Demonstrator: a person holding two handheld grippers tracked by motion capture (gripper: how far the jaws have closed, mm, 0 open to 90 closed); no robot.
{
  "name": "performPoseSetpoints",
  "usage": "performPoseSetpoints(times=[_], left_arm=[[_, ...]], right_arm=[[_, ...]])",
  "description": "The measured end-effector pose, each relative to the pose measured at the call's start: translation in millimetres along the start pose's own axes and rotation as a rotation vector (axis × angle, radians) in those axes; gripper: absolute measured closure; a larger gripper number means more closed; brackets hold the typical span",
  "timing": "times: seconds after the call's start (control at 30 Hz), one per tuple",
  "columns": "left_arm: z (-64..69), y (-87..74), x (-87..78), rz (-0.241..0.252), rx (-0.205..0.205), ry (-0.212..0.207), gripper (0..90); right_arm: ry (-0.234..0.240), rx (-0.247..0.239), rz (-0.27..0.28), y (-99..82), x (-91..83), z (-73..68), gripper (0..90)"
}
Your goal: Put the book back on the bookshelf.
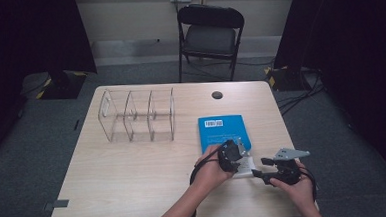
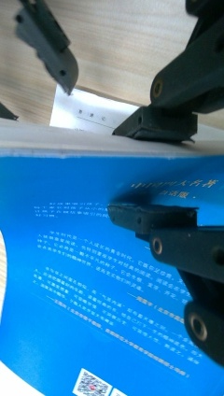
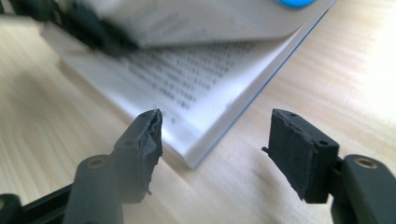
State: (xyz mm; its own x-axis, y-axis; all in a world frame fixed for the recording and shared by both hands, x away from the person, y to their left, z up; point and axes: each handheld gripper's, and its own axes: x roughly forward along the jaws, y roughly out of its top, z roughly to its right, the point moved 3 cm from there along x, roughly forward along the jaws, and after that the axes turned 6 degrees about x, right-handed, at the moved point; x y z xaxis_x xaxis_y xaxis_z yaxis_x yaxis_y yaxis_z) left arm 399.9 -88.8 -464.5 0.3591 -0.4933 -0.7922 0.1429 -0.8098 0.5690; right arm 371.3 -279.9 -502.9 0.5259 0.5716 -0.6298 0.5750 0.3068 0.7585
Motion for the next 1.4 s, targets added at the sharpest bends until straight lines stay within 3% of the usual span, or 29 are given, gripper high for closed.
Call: performPoseSetpoints(times=[0.13, 0.33, 0.6, 1.4], left_arm=[[-2.1, -0.1, -3.9, -0.013, -0.014, -0.019, 66.4], [-8.7, 4.5, -12.6, -0.035, -0.039, -0.043, 68.7], [-15.8, 12.6, -20.1, -0.071, -0.064, -0.068, 69.6], [-36.4, 31.7, -44.6, -0.124, -0.14, -0.086, 73.3]], right_arm=[[-0.009, -0.044, -0.044, -7.0, 4.2, -0.8, 29.4], [0.025, -0.06, -0.047, -7.7, 5.4, -5.3, 24.5], [0.047, -0.037, -0.061, -13.1, 5.2, -1.2, 22.1], [-0.018, -0.109, -0.067, -14.7, 12.0, -7.6, 12.4]])
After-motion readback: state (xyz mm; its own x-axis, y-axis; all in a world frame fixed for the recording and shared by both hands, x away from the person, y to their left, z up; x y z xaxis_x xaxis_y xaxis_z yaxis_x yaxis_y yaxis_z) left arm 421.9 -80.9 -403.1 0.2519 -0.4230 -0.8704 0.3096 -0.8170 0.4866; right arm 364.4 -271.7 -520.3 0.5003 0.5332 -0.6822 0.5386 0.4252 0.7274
